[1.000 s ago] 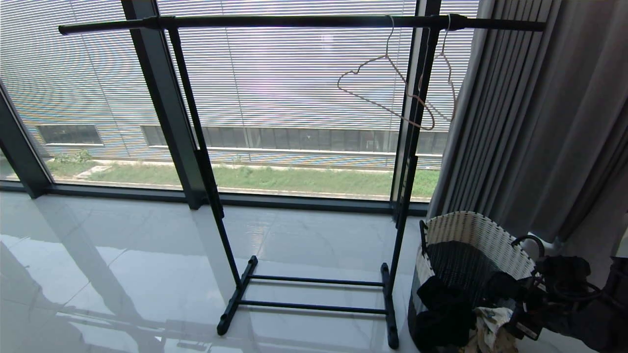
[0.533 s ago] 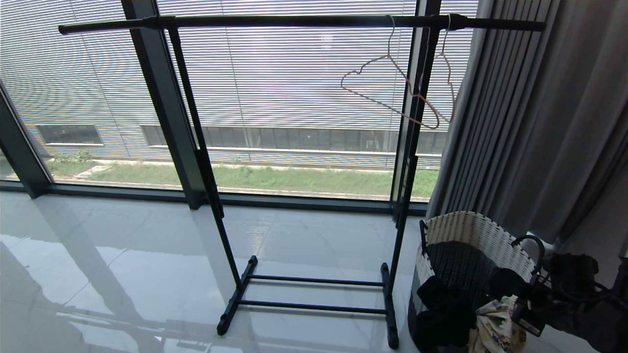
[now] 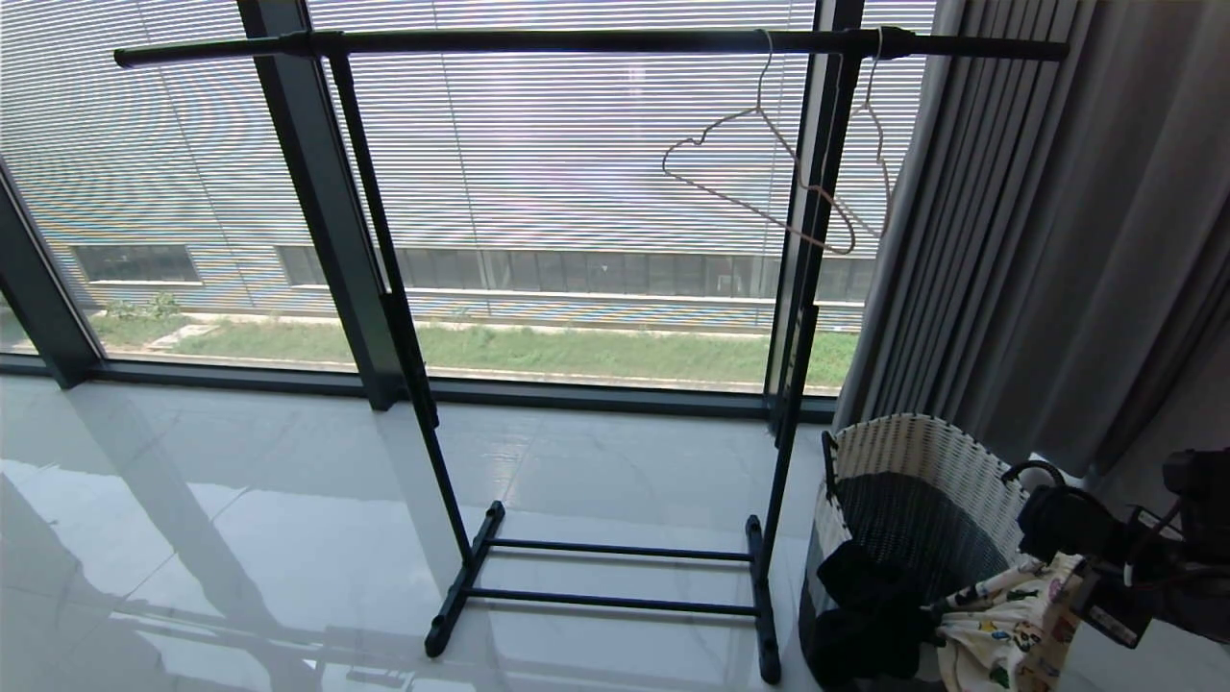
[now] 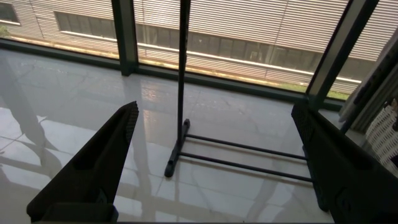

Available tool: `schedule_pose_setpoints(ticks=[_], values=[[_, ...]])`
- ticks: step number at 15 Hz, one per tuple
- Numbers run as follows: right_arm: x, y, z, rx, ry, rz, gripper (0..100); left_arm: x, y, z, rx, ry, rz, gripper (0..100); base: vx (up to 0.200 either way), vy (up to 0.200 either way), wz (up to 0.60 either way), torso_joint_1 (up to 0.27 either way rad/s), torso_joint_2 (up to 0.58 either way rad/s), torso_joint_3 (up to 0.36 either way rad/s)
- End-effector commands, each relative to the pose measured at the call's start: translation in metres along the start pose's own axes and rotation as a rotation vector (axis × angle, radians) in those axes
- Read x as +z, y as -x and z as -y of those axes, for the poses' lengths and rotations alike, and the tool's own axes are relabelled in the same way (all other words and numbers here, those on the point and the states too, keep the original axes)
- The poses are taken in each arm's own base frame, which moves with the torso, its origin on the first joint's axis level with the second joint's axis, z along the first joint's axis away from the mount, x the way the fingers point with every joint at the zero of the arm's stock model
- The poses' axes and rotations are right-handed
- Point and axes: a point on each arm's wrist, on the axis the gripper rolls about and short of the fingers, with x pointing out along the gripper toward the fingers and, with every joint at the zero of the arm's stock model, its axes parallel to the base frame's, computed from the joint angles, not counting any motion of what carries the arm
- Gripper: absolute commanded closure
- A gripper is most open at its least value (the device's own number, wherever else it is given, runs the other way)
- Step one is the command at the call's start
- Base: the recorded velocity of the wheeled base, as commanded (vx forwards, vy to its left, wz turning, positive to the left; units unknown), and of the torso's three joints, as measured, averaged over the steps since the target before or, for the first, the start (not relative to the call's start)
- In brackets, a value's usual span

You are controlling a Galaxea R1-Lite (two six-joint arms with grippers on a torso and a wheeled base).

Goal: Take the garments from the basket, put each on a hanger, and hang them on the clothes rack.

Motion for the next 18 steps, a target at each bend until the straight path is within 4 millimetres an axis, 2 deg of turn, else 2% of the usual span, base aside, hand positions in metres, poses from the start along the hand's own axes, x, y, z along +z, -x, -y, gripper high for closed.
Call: schedule_pose_setpoints(ticks=[1,2,3,5,6,12,16,18], values=[[0.037,0.107,0.055,-0.171,-0.069,0.138,100,0.000,0.000,0.000,0.000,-0.002,0.000,0,0.000,0.000,0.00,0.000,0.00,0.000],[0.042,0.139,0.062,-0.151,-0.094,0.135,100,0.000,0.000,0.000,0.000,-0.001,-0.001,0,0.000,0.000,0.00,0.000,0.00,0.000],[0.045,0.158,0.064,-0.142,-0.105,0.144,100,0.000,0.000,0.000,0.000,-0.002,-0.001,0,0.000,0.000,0.00,0.000,0.00,0.000],[0.052,0.179,0.063,-0.132,-0.116,0.193,100,0.000,0.000,0.000,0.000,-0.002,0.000,0,0.000,0.000,0.00,0.000,0.00,0.000],[0.056,0.184,0.062,-0.128,-0.108,0.221,100,0.000,0.000,0.000,0.000,-0.002,-0.001,0,-0.200,0.000,0.00,-0.002,0.00,0.002],[0.064,0.184,0.061,-0.104,-0.096,0.255,100,0.000,0.000,0.000,0.000,-0.004,-0.001,0,-0.200,0.000,0.00,0.001,0.00,0.003],[0.081,0.175,0.055,-0.011,-0.159,0.296,100,0.000,0.000,0.000,-0.001,-0.010,-0.002,0,-0.200,0.000,0.00,-0.001,0.00,0.000],[0.095,0.169,0.055,0.052,-0.207,0.334,100,0.000,0.000,0.000,-0.011,-0.062,-0.002,0,0.000,0.000,0.00,0.000,0.00,0.000]])
